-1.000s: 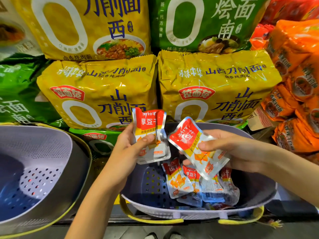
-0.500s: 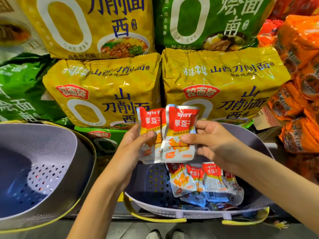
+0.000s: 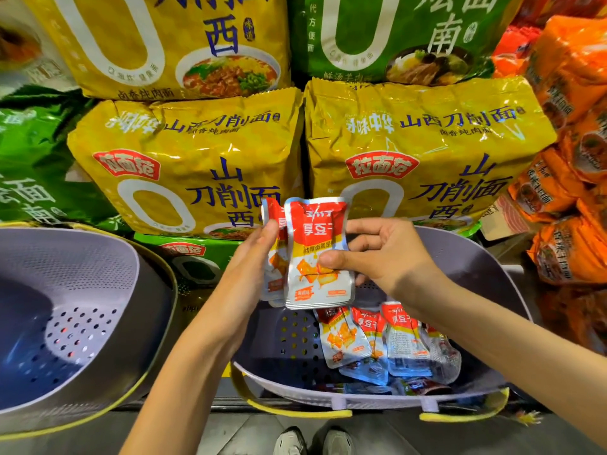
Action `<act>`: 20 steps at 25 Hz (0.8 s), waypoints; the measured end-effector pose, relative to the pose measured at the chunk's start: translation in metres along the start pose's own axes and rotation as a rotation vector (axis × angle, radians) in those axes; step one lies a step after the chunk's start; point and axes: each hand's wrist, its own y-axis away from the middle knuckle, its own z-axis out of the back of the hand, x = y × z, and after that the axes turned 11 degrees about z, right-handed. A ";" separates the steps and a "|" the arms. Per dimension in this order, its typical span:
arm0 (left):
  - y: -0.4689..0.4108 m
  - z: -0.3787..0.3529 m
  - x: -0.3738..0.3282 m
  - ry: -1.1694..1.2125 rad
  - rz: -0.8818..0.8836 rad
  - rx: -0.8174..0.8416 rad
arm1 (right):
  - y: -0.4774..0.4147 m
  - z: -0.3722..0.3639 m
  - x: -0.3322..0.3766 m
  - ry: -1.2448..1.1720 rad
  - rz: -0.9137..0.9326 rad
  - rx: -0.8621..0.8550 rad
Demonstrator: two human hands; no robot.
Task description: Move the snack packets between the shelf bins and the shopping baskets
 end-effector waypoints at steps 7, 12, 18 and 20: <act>0.001 -0.001 0.001 -0.066 -0.107 0.043 | -0.004 -0.007 -0.001 0.170 0.107 0.088; 0.006 -0.002 -0.001 0.026 -0.154 0.058 | -0.011 0.028 0.007 0.314 -0.170 0.411; 0.004 0.001 -0.002 0.065 -0.153 0.054 | -0.021 0.045 -0.066 1.552 -0.420 0.924; 0.005 0.000 -0.002 0.063 -0.155 0.076 | -0.016 0.038 -0.090 1.720 -0.415 0.949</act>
